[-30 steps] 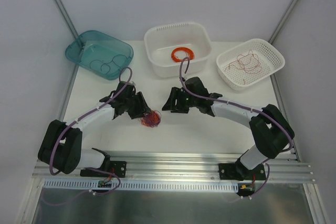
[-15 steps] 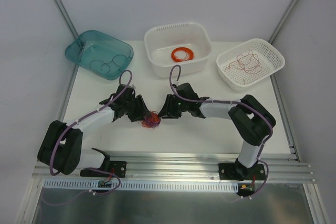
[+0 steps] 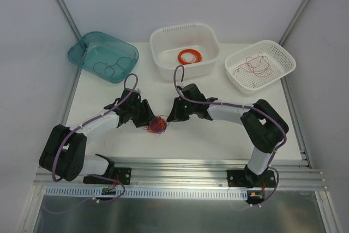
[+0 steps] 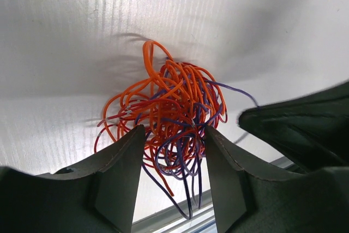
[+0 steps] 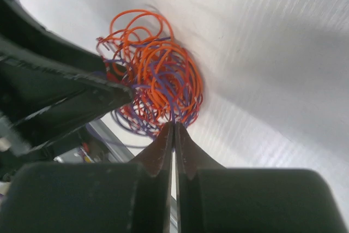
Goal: Untangle the cables
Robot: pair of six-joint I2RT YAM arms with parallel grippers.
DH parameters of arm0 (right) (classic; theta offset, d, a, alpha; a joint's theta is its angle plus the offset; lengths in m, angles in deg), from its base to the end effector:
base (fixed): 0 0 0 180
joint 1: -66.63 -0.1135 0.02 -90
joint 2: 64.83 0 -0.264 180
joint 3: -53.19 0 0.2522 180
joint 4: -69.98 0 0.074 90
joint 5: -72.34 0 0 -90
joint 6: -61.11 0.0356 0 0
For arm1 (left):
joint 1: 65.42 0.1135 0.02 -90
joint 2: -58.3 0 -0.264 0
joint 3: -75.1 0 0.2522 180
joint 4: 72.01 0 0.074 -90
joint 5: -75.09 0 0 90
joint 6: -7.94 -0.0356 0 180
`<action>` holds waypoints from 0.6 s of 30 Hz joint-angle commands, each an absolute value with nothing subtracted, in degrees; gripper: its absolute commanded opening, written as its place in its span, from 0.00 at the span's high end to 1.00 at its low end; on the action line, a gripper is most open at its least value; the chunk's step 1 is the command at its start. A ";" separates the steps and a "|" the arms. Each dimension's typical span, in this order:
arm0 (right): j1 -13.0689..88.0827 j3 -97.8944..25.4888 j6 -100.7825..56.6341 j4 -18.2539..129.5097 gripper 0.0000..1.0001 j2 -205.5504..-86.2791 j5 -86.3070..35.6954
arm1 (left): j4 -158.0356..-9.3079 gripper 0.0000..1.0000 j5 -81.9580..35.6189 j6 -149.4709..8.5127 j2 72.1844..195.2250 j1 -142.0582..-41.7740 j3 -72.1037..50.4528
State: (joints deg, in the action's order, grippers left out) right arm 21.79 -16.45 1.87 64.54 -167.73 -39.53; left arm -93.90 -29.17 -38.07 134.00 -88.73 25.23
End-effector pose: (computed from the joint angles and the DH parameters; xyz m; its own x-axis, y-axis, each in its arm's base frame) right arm 0.2554 0.2727 0.1656 -0.8211 -0.1471 -0.5515 -0.5127 0.6148 0.5993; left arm 0.2305 -0.1089 0.1792 -0.8609 -0.3620 -0.3574 -0.0865 0.7965 -0.5984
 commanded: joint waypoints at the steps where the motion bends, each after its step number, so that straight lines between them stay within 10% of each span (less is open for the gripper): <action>1: 21.55 -22.61 -8.20 54.16 0.99 -158.03 -36.30 | -93.51 0.52 -26.07 -38.99 135.46 -89.23 26.45; 18: 25.23 -50.91 -28.63 22.13 0.99 -137.10 -29.27 | -95.79 0.54 -23.17 -39.26 144.96 -89.23 23.11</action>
State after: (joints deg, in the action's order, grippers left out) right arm 23.22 -45.84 -24.79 27.32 -141.58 -31.18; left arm -92.06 -27.86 -37.92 142.79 -88.75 22.86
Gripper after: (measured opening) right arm 0.018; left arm 0.460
